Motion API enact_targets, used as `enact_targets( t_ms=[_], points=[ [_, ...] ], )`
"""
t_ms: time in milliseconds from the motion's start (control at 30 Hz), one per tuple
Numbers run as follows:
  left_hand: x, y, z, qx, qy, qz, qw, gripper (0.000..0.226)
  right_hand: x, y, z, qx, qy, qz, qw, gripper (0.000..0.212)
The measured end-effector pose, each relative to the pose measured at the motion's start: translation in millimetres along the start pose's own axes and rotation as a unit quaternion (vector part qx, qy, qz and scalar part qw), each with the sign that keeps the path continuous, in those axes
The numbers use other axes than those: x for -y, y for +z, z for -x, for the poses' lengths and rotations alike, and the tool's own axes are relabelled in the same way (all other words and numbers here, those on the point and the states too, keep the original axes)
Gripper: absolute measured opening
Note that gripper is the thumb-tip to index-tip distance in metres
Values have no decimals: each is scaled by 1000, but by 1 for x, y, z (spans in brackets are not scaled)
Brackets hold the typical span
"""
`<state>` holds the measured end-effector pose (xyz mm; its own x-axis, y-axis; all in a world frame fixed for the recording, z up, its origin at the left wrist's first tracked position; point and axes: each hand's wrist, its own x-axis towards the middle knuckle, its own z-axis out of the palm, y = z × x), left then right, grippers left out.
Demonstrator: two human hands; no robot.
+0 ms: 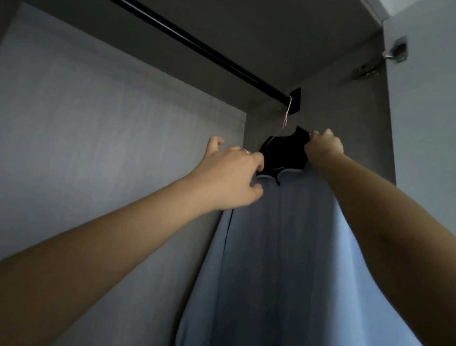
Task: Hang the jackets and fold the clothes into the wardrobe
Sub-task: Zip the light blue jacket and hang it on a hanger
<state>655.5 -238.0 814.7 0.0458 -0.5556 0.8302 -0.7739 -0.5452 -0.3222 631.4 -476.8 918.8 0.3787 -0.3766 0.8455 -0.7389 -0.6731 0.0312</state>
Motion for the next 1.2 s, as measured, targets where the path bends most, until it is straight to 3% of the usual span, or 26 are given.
enact_targets(
  t_ms=[100,267,334,467,567,667,701,767,801,901,968,1034,1101,1201],
  points=[
    [-6,7,5,17,6,-4,1000,37,-12,7,0,20,10,21,1000,41],
    [-14,20,10,38,1,11,999,36,-14,11,19,48,-2,220,974,56],
    [-17,31,19,49,-3,25,998,34,0,25,46,39,-32,223,974,56],
    [-23,77,74,98,-18,46,994,29,45,84,176,42,-160,-2,986,54],
    [-31,125,167,225,-64,57,971,25,64,138,334,193,-213,-224,931,49],
    [-49,156,278,394,-126,92,906,25,72,178,465,378,-200,-334,840,53],
    [-63,158,322,448,-159,124,871,26,76,183,507,431,-184,-349,812,65],
    [-84,156,376,489,-205,179,829,32,82,197,551,451,-179,-362,796,83],
    [-97,148,405,511,-236,183,806,41,85,199,571,441,-189,-364,798,73],
    [-137,123,458,531,-285,126,788,73,83,202,589,403,-225,-361,811,52],
    [-155,115,473,491,-290,92,816,85,82,208,587,394,-239,-361,811,44],
    [-156,117,473,447,-290,80,842,71,84,213,583,384,-232,-367,815,43],
    [-154,123,471,430,-292,86,850,54,84,214,583,384,-227,-377,812,42],
    [-156,127,474,417,-304,88,852,47,86,222,585,380,-227,-383,811,41]
  ],
)
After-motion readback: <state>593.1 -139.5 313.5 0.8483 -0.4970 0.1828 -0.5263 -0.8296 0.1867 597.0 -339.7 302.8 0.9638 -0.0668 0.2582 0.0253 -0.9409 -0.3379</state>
